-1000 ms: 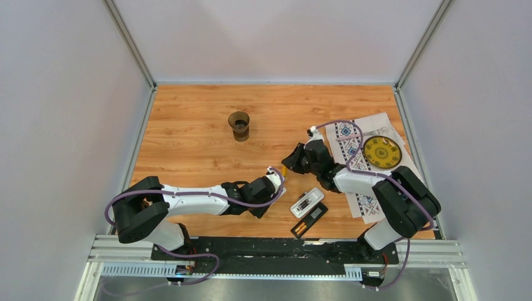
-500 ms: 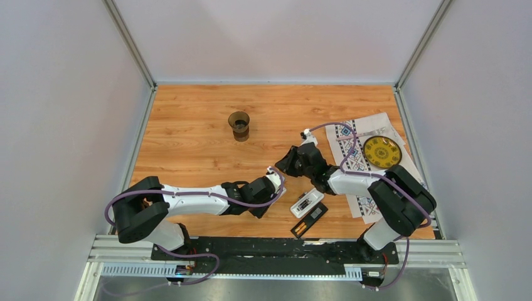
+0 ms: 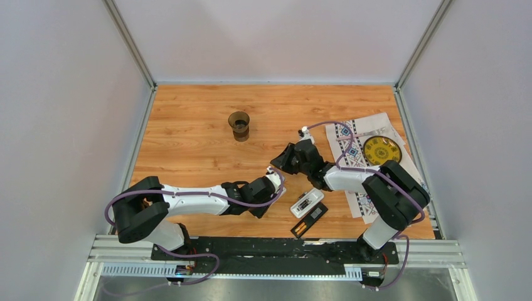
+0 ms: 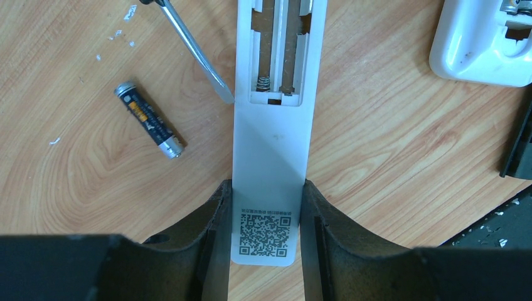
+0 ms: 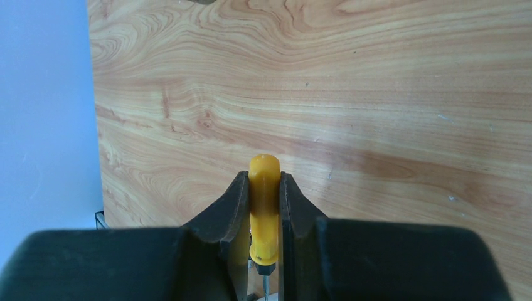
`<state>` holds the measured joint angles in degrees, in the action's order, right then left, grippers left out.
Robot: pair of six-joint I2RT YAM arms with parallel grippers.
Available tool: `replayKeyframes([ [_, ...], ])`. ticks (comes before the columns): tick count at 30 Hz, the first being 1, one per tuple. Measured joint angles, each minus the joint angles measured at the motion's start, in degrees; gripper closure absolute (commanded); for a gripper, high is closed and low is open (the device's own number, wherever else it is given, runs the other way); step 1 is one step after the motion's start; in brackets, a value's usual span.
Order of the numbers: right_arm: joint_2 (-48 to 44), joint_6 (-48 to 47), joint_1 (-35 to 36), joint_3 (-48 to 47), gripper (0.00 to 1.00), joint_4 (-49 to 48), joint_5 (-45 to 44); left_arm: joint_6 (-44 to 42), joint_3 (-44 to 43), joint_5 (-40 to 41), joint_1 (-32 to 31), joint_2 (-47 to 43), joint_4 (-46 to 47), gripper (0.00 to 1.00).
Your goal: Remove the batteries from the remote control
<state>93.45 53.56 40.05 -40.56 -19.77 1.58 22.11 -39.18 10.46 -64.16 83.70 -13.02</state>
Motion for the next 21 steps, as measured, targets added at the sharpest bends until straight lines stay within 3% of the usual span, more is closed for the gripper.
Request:
replayKeyframes([
  [6,-2.23,-0.98,-0.72,-0.02,1.0,1.4,-0.04,0.17,0.0,0.11,0.0,-0.28,-0.07,1.0],
  [14,-19.45,-6.93,-6.25,-0.2,1.0,8.83,-3.26,-0.39,-2.56,-1.03,1.05,-1.07,-2.71,1.0],
  [21,-32.79,-11.72,-11.87,-0.26,1.0,16.17,-5.14,-2.69,-10.82,-5.07,7.17,-3.78,-2.34,1.0],
])
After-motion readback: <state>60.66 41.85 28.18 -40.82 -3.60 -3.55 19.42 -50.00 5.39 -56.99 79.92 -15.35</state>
